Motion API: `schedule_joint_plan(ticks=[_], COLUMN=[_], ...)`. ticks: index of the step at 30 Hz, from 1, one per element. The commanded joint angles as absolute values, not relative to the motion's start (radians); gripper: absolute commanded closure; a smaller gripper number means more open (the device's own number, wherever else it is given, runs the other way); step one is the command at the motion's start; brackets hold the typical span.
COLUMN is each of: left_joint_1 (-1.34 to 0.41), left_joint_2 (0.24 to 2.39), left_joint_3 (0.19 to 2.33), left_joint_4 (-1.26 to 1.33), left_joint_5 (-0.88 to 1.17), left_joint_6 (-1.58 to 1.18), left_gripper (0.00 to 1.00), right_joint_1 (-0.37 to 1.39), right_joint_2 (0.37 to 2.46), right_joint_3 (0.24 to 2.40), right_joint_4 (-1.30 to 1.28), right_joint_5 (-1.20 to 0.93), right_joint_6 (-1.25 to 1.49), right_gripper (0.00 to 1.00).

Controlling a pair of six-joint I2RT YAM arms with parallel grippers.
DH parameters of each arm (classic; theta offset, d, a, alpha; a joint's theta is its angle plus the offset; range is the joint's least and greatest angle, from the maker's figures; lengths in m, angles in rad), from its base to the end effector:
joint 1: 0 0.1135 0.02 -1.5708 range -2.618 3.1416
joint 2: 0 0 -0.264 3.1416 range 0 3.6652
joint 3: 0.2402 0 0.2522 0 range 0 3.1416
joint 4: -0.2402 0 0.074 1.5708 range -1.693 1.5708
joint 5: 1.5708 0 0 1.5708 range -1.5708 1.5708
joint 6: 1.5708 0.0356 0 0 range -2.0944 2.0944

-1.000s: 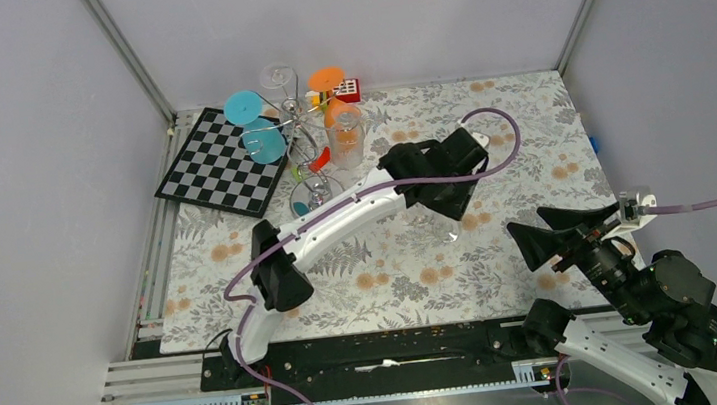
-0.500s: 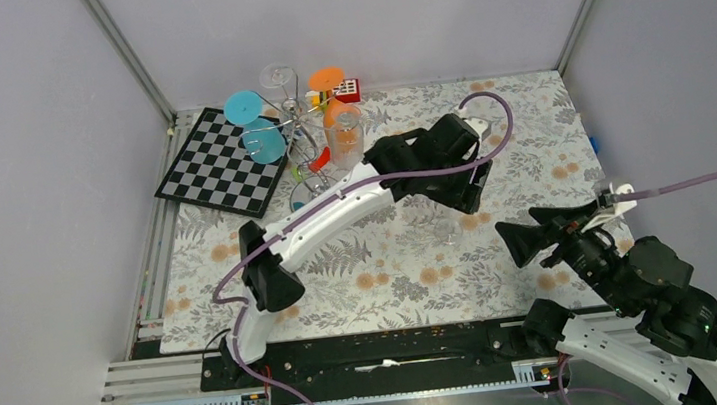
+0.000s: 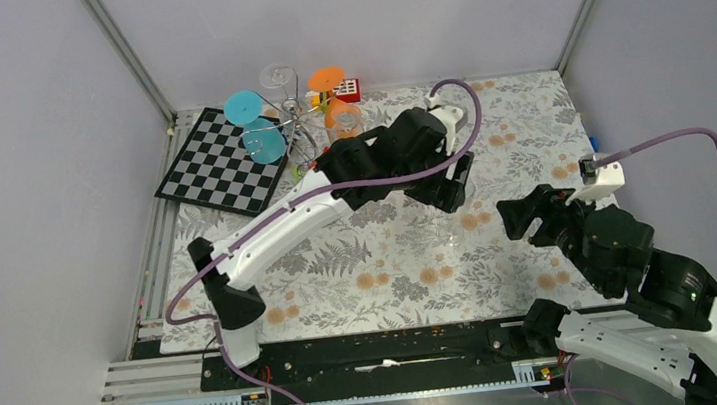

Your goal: Take the wine glass off the wine glass rack

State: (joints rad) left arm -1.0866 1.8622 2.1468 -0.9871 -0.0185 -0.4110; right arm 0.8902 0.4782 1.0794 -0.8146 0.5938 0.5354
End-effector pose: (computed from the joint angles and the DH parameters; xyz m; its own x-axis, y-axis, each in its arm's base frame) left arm 0.1857 -0.3517 0.4219 -0.6266 0.3333 -0.7044 0.6850 0.6666 -0.2940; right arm 0.0500 0.0301 0.4011 -0.2677 0.3414 -0.9010 -0.1901 0.8981 0.3967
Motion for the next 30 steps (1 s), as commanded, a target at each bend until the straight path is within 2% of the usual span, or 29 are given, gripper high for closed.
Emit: schedule_joint_plan(ticks=[1,3,6,8,10,13,16,30], left_joint_1=[-1.075,-1.069,-1.057,-1.051,-1.051,-1.051,-1.051,-1.051], left_joint_2=[1.755,1.704,1.628,1.572,1.506,1.412,1.319,1.199], left_joint_3=[2.043,1.953,1.837,1.763,1.697,1.612,1.530,1.495], left_joint_4=[-0.951,-0.934,-0.890,-0.853,-0.818,-0.759,-0.691,-0.660], left_joint_5=[-0.179,-0.225,-0.260,-0.284,-0.307,-0.323,-0.319,-0.347], left_joint_6=[-0.405,-0.419,-0.444,-0.459,-0.469,-0.485,-0.488,-0.448], left_gripper=[0.27,0.27,0.27,0.27,0.26,0.25,0.24,0.22], right_joint_1=[0.891,0.892,0.878,0.809,0.690,0.577,0.539,0.477], right_joint_2=[0.552,0.625,0.753,0.879,0.964,1.053,1.127,1.291], right_joint_3=[1.121,1.152,1.222,1.294,1.319,1.306,1.304,1.269], right_joint_4=[-0.864,-0.882,-0.908,-0.947,-0.948,-0.903,-0.880,-0.854], right_joint_5=[0.744,0.760,0.746,0.710,0.565,0.424,0.341,0.329], right_joint_6=[0.626,0.625,0.559,0.516,0.480,0.456,0.447,0.408], right_gripper=[0.29,0.29,0.22,0.17,0.17,0.22,0.31,0.64])
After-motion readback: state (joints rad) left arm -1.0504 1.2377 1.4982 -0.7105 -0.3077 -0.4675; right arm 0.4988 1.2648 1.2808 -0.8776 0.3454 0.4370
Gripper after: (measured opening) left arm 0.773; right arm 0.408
